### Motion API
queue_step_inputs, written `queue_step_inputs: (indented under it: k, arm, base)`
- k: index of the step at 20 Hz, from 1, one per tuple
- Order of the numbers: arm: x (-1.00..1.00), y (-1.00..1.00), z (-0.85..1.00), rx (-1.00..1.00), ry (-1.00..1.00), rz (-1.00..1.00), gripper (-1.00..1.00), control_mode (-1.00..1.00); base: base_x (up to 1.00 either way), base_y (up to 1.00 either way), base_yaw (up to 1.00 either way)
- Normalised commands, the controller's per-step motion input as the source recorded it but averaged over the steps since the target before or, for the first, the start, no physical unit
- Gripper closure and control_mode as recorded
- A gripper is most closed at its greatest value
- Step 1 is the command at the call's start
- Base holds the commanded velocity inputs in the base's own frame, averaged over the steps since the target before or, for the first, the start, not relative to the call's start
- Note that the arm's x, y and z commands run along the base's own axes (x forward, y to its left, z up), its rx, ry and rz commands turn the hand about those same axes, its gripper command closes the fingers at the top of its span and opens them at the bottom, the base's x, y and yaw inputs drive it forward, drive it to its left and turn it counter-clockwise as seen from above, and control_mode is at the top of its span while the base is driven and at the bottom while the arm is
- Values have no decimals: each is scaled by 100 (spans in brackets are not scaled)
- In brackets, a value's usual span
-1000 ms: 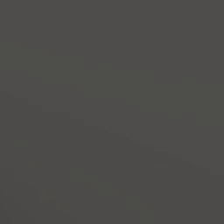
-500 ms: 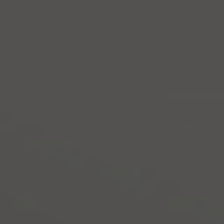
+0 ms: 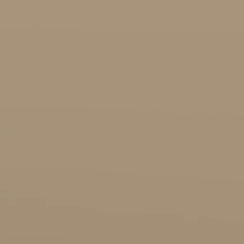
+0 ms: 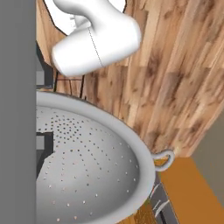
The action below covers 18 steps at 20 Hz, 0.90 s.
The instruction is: Open the cabinet and setup a tea strainer by placing it in the bowl upright.
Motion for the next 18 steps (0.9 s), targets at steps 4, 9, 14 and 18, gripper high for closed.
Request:
queue_step_inputs:
  k: [4,9,14,18]
  arm:
    - [0,0,0,0,0,0,100,100]
    - [0,0,0,0,0,0,100,100]
    - [0,0,0,0,0,0,100,100]
    - [0,0,0,0,0,0,100,100]
  base:
    - [32,48,-78]
    - [7,30,-84]
    - [-16,74,-64]
    - [-16,100,-47]
